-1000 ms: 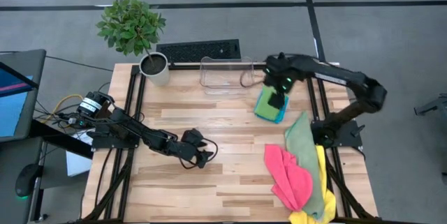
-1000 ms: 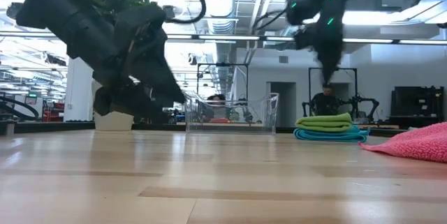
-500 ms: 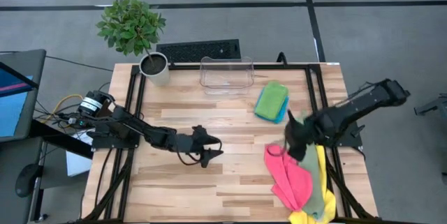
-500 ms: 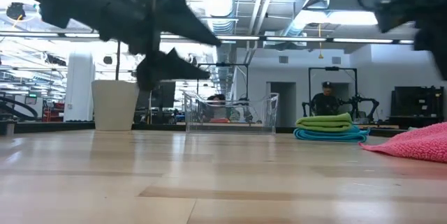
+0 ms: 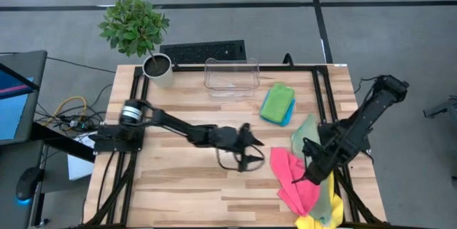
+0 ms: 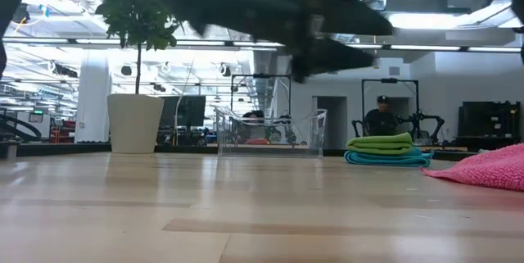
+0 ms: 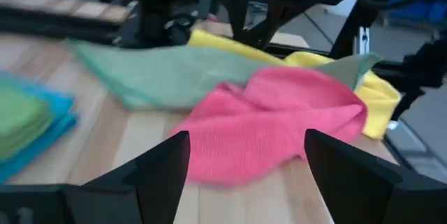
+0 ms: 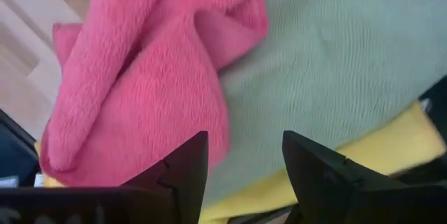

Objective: Fold microfiber towels
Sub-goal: Fold pink microfiber towel

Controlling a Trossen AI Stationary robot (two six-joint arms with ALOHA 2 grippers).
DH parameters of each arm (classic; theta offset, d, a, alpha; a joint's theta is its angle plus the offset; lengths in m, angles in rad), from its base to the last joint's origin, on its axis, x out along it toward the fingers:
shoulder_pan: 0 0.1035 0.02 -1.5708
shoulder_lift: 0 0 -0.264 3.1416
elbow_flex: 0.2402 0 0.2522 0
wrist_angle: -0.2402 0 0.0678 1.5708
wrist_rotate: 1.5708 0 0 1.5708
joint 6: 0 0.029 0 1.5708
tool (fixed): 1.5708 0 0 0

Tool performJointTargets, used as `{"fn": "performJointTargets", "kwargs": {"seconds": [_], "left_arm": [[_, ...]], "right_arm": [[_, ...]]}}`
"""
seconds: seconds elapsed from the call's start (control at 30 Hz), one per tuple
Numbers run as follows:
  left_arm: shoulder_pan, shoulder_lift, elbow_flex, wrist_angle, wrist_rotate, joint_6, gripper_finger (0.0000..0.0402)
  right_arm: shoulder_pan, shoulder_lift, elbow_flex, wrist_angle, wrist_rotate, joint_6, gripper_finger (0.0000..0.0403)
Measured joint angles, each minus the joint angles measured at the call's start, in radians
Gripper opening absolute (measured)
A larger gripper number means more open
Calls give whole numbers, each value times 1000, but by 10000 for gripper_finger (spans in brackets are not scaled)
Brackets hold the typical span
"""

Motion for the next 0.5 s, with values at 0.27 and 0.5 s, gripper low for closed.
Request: {"fn": "performJointTargets", "kwargs": {"seconds": [0.27, 0.5], "left_arm": [[35, 259, 284, -115, 118, 62, 275], [68, 374, 404, -211, 181, 140, 275]], "right_arm": [[134, 15, 0, 21, 15, 137, 204], [201, 15, 0, 46, 88, 190, 203]]}}
